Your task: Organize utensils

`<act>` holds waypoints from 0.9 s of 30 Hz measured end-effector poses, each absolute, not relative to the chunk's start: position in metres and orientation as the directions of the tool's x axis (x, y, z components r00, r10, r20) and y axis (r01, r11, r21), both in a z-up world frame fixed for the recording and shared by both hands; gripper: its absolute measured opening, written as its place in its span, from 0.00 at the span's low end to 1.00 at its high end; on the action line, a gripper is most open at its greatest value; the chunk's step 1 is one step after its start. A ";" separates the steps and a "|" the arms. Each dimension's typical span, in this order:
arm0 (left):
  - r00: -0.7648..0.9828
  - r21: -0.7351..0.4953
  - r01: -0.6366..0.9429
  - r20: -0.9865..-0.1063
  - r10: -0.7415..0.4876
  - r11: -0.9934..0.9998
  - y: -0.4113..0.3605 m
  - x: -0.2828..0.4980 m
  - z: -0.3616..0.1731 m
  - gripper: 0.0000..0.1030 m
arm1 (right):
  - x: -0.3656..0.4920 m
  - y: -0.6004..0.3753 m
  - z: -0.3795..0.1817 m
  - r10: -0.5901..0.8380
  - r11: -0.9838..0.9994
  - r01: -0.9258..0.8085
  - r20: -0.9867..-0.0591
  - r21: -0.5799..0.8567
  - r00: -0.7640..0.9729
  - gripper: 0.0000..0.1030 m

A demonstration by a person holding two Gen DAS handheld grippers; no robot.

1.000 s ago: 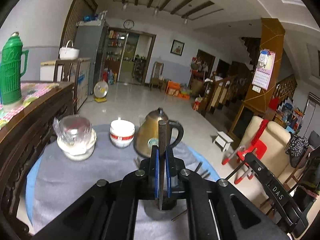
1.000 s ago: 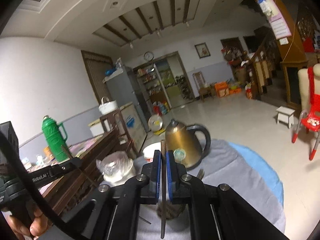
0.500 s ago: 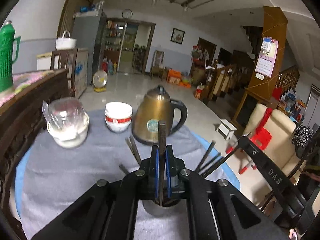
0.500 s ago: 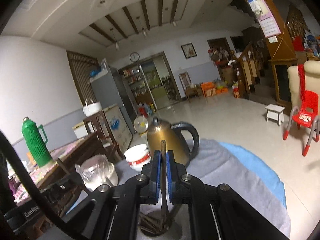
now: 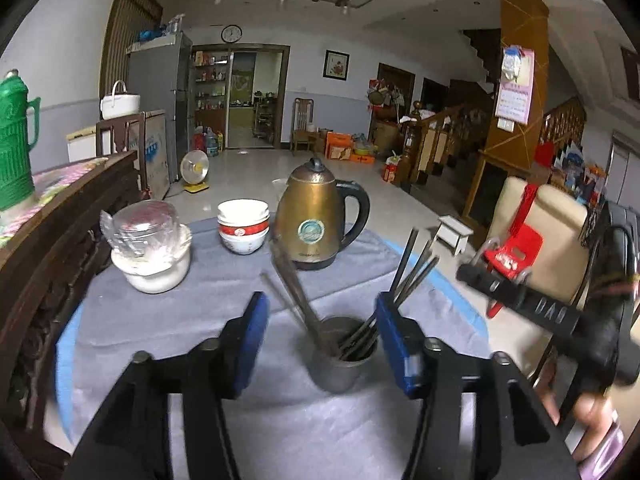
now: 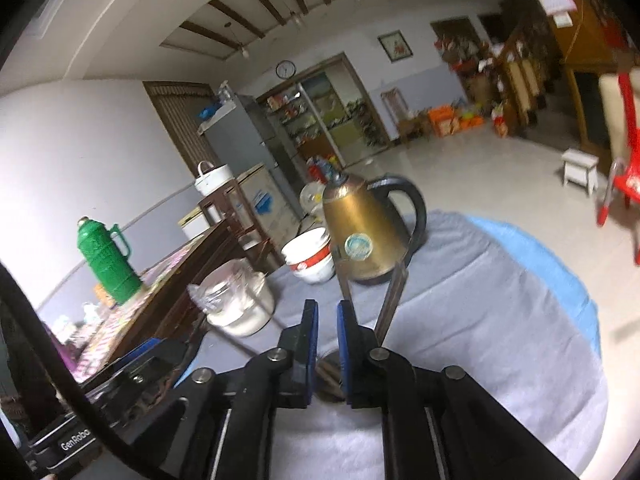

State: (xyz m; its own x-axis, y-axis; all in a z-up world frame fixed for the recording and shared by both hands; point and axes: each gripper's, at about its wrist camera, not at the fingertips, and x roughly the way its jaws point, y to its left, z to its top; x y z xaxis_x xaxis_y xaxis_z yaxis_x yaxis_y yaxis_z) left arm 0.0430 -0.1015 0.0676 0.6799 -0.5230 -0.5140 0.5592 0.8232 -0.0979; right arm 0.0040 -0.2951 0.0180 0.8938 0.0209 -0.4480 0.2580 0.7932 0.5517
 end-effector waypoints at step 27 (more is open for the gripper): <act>0.771 0.215 0.289 -0.630 -0.094 0.933 -0.052 0.023 0.003 0.87 | -0.046 -0.234 -0.016 -0.043 0.903 0.265 -0.542 0.339 0.839 0.69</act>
